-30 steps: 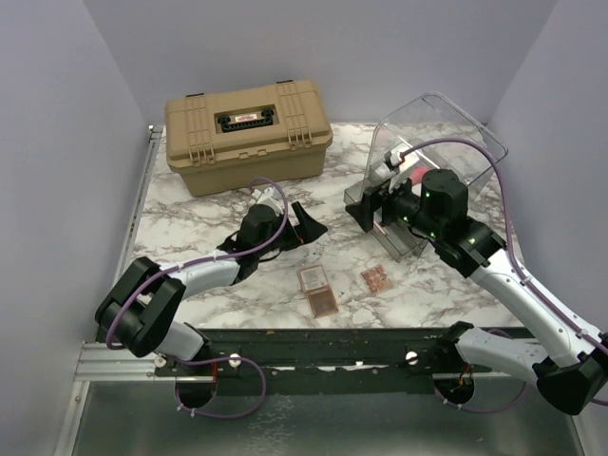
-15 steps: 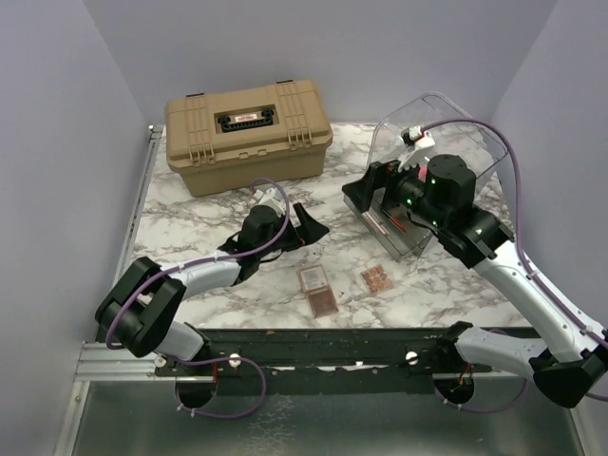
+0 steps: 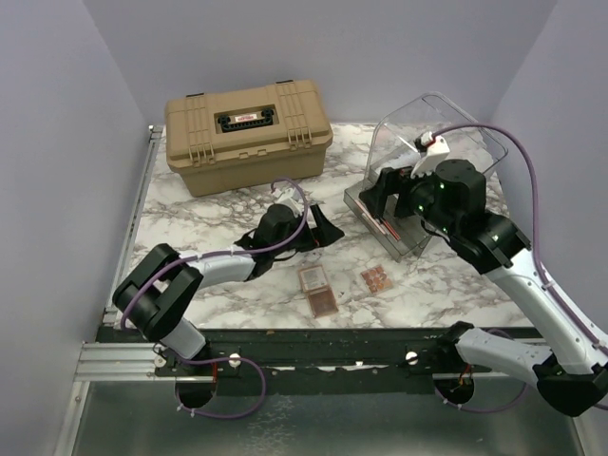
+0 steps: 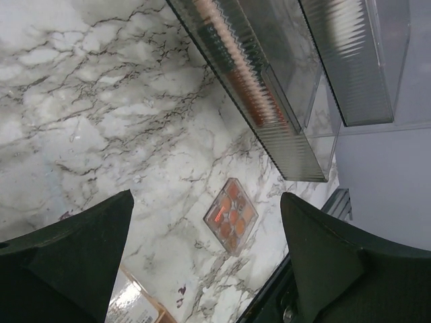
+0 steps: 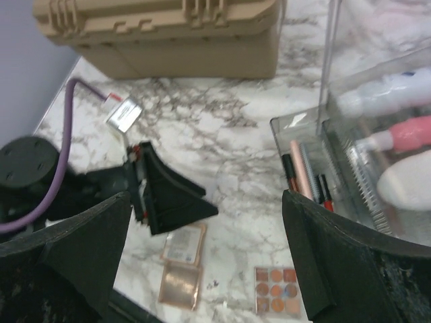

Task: Organize the makeup
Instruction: Place the lipstick in the drawer, then close the drawer in the storage box.

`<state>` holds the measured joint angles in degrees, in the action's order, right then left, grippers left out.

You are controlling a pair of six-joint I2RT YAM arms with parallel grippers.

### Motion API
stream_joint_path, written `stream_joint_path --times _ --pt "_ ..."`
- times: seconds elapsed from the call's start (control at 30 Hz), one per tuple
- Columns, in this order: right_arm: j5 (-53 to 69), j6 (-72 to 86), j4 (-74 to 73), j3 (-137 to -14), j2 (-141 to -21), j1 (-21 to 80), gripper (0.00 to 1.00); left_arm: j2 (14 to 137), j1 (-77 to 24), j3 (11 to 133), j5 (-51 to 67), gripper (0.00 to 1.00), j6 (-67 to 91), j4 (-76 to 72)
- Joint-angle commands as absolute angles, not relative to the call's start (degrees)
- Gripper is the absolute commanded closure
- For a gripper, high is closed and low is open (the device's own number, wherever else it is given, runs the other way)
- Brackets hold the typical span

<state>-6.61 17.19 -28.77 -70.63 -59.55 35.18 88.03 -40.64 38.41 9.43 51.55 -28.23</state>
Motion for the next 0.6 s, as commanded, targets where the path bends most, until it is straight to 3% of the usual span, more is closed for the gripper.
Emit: stream_joint_path --times 0.0,0.27,0.57 --pt "1.0 20.5 -38.2 -68.5 -53.6 35.2 0.00 90.9 -40.8 42.3 9.4 0.09 50.4 -30.3" --pt "-12.5 31.2 -57.8 -68.4 -49.9 35.2 0.01 98.1 -41.5 49.0 12.1 0.18 50.5 -31.7" --pt "-15.3 47.1 -52.5 -58.7 -39.8 35.2 0.07 103.9 -44.3 53.0 12.9 0.36 52.5 -35.1"
